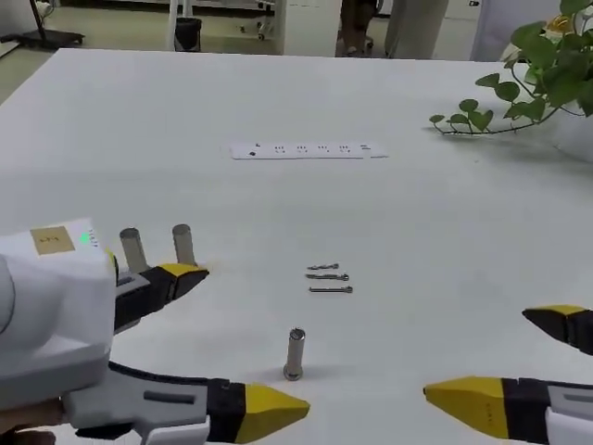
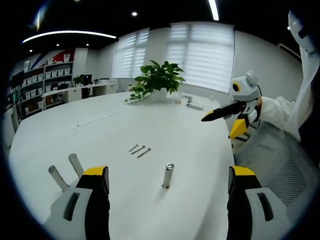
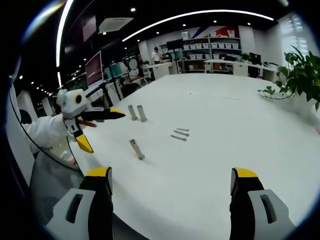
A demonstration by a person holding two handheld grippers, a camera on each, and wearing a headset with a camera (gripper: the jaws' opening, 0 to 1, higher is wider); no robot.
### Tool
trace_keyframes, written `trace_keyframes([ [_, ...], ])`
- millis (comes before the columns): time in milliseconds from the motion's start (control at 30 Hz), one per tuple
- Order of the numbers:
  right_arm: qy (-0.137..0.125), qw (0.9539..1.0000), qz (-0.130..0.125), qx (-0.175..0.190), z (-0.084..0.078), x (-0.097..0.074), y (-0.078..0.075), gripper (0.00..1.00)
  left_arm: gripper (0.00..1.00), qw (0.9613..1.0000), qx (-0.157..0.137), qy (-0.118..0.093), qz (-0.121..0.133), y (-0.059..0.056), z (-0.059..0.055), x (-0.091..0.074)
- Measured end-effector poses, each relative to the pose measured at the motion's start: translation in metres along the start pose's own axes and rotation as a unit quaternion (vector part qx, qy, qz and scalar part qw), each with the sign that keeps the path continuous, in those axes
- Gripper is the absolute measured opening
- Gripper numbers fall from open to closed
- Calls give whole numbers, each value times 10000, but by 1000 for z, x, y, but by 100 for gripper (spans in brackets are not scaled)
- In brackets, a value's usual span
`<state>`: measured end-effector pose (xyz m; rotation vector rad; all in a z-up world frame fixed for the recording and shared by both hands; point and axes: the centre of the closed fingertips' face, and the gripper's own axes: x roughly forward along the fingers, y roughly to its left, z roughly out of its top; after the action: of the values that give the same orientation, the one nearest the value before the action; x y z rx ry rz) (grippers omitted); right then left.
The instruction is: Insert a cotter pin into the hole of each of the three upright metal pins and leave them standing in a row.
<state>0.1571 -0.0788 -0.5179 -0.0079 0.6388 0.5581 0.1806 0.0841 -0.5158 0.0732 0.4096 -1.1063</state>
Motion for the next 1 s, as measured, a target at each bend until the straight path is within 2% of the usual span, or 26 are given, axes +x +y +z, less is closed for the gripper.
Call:
trace_keyframes([
  [200,-49,10000,32,-22,2,0,2,97,99,9999,-69,118,-19,-8,-6,-11],
  [367,-56,10000,41,-41,4,-1,0,97,99,9996,-193,193,95,-9,-12,-20],
  [567,-73,9999,63,-66,6,-1,0,97,99,9988,-403,166,200,-9,-15,-32],
  [633,-79,9999,79,-69,6,-1,1,97,99,9982,-491,265,200,-11,-19,-35],
  [700,-73,9999,87,-72,6,0,1,97,99,9978,-558,358,87,-16,-23,-37],
  [767,-65,9999,98,-68,6,1,1,97,99,9986,-445,263,144,-18,-20,-39],
  [833,-66,9999,116,-84,7,1,1,97,99,9981,-552,222,144,-19,-18,-39],
  [1000,-67,9998,136,-93,7,3,2,97,99,9984,-487,269,103,-24,-18,-41],
])
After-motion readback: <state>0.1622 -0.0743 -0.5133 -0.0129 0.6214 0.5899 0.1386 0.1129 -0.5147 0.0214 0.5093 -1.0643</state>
